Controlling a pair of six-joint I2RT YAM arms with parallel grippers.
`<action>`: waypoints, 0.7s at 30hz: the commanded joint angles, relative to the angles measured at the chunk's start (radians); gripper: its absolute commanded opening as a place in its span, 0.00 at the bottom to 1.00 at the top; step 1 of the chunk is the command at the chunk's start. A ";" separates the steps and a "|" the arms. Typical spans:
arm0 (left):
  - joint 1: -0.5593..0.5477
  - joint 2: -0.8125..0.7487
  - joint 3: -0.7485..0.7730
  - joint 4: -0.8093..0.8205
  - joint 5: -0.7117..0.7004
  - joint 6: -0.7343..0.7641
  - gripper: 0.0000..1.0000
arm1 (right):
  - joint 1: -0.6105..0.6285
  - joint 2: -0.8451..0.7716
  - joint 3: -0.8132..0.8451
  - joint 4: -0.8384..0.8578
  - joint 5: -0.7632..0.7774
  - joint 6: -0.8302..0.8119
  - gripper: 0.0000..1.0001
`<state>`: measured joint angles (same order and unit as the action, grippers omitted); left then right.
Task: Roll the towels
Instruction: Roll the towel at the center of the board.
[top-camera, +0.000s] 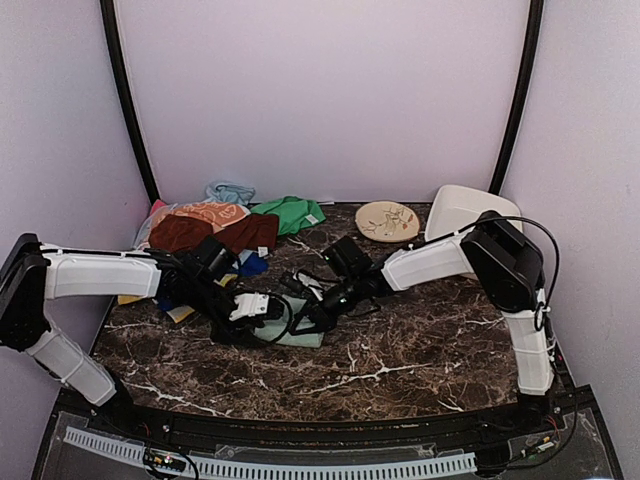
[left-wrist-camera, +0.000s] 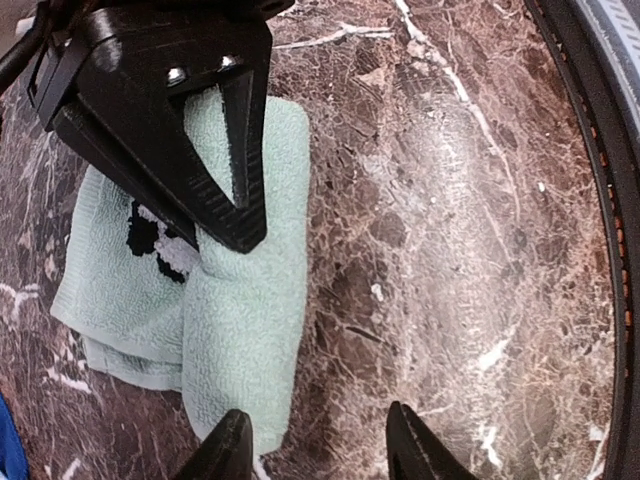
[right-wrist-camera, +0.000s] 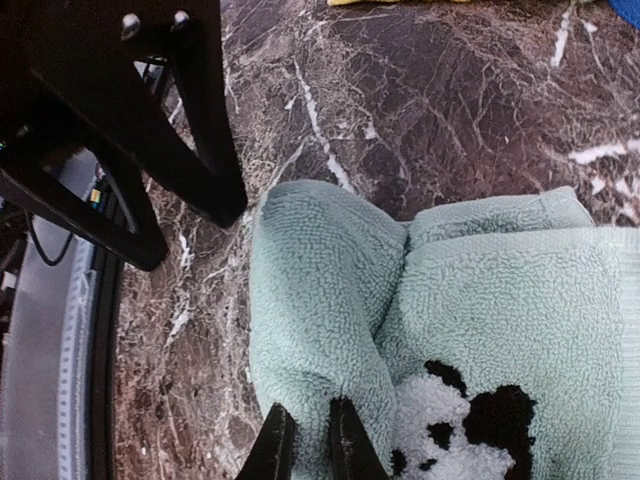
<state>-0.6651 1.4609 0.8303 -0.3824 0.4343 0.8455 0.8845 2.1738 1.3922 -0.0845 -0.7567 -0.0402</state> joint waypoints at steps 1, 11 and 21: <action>-0.044 0.091 0.094 0.066 -0.103 0.044 0.48 | -0.025 0.075 -0.076 -0.055 -0.093 0.132 0.02; -0.111 0.239 0.184 0.069 -0.117 0.080 0.45 | -0.074 0.083 -0.192 0.196 -0.142 0.292 0.04; -0.149 0.222 0.221 -0.008 -0.073 0.038 0.45 | -0.103 0.098 -0.228 0.258 -0.113 0.354 0.04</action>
<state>-0.7879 1.7203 1.0336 -0.3275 0.3244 0.8993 0.8040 2.2028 1.2297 0.2508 -0.9661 0.2653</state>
